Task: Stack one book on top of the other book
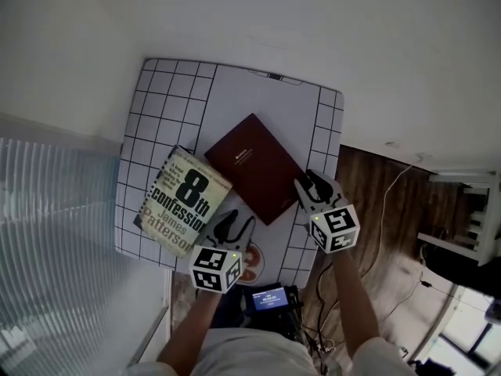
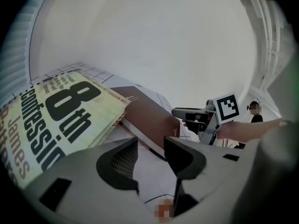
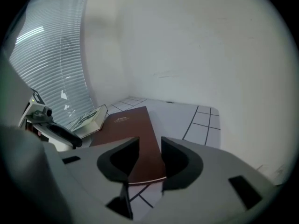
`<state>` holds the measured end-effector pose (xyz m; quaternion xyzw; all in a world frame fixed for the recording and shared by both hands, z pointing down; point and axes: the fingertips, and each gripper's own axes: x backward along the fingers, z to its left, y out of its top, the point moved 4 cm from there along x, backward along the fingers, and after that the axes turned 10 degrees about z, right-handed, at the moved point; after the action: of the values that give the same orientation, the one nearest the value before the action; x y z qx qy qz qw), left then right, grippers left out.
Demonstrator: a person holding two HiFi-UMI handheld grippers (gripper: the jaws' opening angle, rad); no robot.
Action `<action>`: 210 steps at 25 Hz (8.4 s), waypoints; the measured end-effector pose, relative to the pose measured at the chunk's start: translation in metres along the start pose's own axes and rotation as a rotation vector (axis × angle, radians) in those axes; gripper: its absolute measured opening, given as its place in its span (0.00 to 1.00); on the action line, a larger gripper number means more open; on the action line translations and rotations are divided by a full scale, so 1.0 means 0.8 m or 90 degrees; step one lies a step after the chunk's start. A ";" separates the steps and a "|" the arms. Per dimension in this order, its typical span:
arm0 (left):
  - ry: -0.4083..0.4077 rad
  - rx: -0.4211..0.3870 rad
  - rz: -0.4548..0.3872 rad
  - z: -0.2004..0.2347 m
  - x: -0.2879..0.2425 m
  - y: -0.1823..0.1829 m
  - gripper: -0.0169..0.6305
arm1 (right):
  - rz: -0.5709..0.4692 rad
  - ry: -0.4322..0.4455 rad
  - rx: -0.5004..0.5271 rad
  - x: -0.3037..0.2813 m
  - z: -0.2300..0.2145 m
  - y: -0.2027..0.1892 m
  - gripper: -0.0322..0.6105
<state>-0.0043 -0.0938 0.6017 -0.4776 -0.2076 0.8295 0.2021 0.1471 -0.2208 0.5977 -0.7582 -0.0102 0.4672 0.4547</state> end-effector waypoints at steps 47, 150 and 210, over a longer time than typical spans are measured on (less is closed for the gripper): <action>-0.031 0.013 0.080 -0.007 -0.051 0.016 0.32 | 0.032 0.158 -0.046 -0.026 0.000 0.017 0.39; 0.021 -0.128 0.012 0.030 0.188 0.009 0.33 | -0.126 0.121 -0.165 0.105 0.223 0.016 0.30; -0.001 -0.086 0.093 0.217 0.174 0.013 0.34 | 0.020 0.176 -0.284 -0.023 0.367 -0.046 0.29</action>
<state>-0.2219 -0.0548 0.5767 -0.5031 -0.2277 0.8266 0.1086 -0.0586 -0.0079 0.5919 -0.8965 -0.0386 0.3523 0.2658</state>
